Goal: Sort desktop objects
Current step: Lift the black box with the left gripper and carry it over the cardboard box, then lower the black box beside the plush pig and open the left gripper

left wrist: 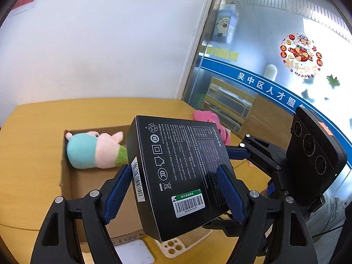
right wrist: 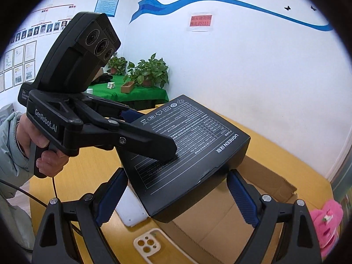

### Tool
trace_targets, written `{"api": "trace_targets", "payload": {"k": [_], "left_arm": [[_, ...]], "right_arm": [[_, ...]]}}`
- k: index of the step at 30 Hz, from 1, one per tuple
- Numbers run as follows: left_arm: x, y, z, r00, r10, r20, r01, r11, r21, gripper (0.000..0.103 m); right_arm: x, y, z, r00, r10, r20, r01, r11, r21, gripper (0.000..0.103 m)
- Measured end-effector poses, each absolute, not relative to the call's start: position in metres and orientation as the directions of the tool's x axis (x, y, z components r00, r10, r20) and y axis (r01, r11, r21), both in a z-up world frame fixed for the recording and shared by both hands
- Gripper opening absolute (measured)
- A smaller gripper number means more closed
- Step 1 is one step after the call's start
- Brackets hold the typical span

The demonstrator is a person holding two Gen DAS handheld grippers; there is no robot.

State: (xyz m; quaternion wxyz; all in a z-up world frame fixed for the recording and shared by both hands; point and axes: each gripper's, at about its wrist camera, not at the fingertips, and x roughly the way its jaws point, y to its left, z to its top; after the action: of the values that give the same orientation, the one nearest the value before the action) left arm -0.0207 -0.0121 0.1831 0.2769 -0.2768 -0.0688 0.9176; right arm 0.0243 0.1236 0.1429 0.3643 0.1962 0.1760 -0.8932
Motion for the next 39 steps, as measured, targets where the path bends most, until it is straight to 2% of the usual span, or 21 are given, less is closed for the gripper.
{"api": "trace_targets", "payload": {"k": [15,27,34,39], "left_arm": [[-0.067,-0.051,0.174,-0.708,0.520,-0.477,-0.409,-0.854,-0.322,0.082],[-0.137,-0.074,0.127,-0.664,0.493,-0.562,-0.327,-0.867,-0.375,0.082],[-0.170,-0.088,0.076,-0.591,0.469,-0.656,-0.233,-0.878,-0.418,0.082],[-0.181,-0.088,0.055,-0.559,0.427,-0.711,-0.171,-0.898,-0.405,0.082]], "right_arm": [[-0.022,0.083,0.143,-0.614,-0.597,-0.516,0.758,-0.628,-0.176,0.091],[-0.077,0.047,0.108,-0.530,-0.588,-0.611,0.786,-0.611,-0.094,0.091],[-0.125,0.031,0.065,-0.444,-0.574,-0.689,0.800,-0.600,-0.015,0.091],[-0.151,0.017,0.041,-0.399,-0.554,-0.731,0.797,-0.604,0.023,0.091]]}}
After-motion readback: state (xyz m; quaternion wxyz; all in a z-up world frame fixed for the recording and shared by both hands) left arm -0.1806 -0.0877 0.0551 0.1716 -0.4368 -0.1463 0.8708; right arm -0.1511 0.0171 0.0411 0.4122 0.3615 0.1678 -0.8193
